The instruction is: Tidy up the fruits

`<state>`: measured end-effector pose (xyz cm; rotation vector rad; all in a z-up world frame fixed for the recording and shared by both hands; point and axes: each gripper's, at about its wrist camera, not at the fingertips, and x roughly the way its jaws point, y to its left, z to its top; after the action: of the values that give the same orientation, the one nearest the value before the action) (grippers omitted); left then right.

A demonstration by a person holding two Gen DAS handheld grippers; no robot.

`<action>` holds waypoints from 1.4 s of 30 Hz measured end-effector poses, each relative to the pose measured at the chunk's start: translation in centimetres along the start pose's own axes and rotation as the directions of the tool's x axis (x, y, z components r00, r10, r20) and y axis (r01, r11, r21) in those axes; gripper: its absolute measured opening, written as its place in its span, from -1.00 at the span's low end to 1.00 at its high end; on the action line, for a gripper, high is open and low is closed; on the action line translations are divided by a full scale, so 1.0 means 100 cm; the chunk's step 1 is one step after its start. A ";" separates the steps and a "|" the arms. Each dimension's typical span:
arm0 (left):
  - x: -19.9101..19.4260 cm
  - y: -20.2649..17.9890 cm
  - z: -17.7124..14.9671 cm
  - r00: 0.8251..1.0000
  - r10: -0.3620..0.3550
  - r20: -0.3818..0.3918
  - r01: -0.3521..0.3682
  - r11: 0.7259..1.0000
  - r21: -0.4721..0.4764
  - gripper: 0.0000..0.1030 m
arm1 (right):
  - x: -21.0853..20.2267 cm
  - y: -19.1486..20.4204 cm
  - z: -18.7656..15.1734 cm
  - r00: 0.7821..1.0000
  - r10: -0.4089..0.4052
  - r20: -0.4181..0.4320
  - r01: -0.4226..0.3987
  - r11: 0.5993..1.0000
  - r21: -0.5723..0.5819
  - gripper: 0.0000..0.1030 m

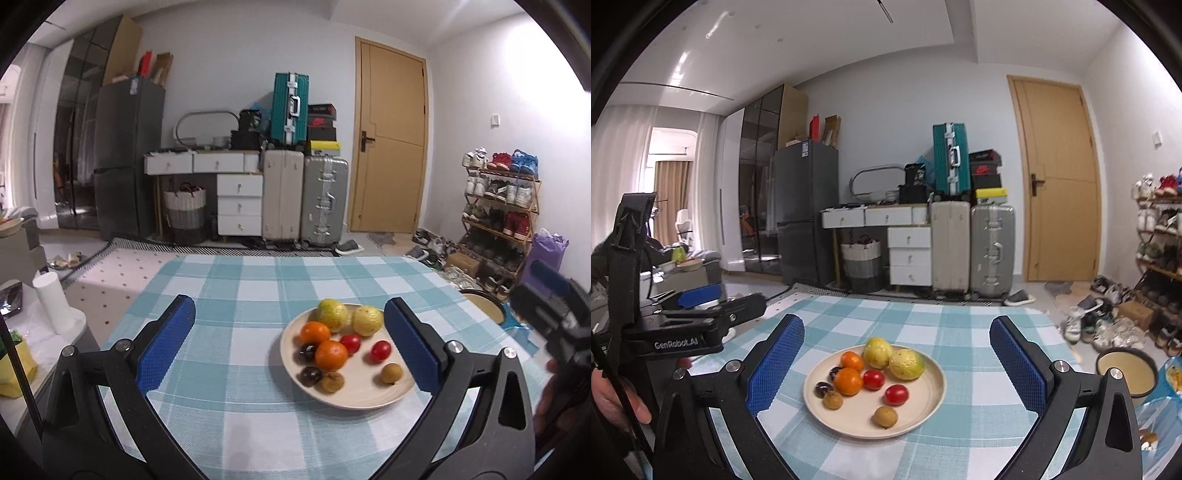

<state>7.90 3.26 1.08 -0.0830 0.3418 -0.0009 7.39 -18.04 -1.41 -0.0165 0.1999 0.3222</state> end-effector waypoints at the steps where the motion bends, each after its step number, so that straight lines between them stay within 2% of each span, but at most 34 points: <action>1: 0.001 0.001 -0.003 1.000 0.016 -0.003 -0.016 1.000 0.006 0.98 | -0.001 0.000 -0.001 1.000 -0.006 0.003 0.006 1.000 -0.004 0.99; 9: 0.008 0.011 -0.020 0.999 0.039 -0.022 -0.039 0.999 0.005 0.98 | -0.002 -0.003 -0.012 0.999 -0.030 -0.013 0.030 0.999 -0.018 0.99; 17: 0.021 0.015 -0.047 0.998 0.032 -0.055 -0.031 0.999 0.022 0.98 | 0.007 -0.001 -0.033 0.997 -0.059 -0.048 0.057 0.997 -0.058 0.99; 26: 0.036 0.023 -0.062 0.997 0.030 -0.069 -0.031 0.999 -0.018 0.98 | 0.018 -0.007 -0.049 0.994 -0.052 -0.096 0.048 0.998 -0.044 0.99; 33: 0.039 0.021 -0.063 0.998 0.015 -0.063 -0.015 1.000 -0.007 0.98 | 0.025 -0.015 -0.055 0.990 -0.022 -0.139 0.022 1.000 -0.001 0.99; 38: 0.026 0.008 -0.063 1.000 0.031 0.000 -0.031 0.998 0.049 0.98 | 0.025 -0.015 -0.055 0.990 -0.006 -0.143 0.006 1.000 -0.002 0.99; 39: 0.025 0.006 -0.063 1.000 0.017 0.005 -0.017 0.998 0.056 0.98 | 0.025 -0.013 -0.055 0.990 -0.007 -0.140 0.006 1.000 -0.009 1.00; 42: 0.029 0.009 -0.063 1.000 0.023 -0.006 -0.023 0.999 0.039 0.98 | 0.025 -0.011 -0.056 0.991 -0.005 -0.137 0.003 1.000 -0.016 1.00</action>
<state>8.49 3.57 -5.84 -0.0409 0.3486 0.0154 8.99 -18.54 -7.36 -0.0547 0.3336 0.3189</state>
